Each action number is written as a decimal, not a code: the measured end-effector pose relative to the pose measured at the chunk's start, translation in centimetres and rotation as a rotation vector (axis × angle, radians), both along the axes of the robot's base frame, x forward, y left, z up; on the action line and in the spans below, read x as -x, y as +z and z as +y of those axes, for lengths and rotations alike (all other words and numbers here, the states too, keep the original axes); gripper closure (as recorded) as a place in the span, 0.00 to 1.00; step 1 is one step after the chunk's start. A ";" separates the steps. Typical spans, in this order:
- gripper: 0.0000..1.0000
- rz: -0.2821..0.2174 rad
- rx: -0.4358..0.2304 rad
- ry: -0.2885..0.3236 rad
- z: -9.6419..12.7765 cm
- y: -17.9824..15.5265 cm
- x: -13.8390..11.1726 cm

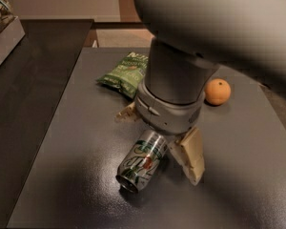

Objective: Place 7up can upright

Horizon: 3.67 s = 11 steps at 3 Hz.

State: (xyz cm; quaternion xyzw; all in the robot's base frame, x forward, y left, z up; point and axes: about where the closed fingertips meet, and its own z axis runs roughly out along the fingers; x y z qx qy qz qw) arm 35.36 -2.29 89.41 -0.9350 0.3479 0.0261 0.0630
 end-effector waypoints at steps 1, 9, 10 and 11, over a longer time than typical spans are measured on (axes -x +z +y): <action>0.00 0.027 0.014 0.073 1.8 -2.0 -0.1; 1.00 0.092 -0.038 0.038 3.7 -1.2 -0.5; 1.00 0.185 -0.147 -0.060 5.4 1.1 -2.0; 1.00 0.279 -0.279 -0.163 6.9 3.7 -4.0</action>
Offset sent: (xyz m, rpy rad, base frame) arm 0.0084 0.0347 -0.0608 -0.0116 0.0940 0.1840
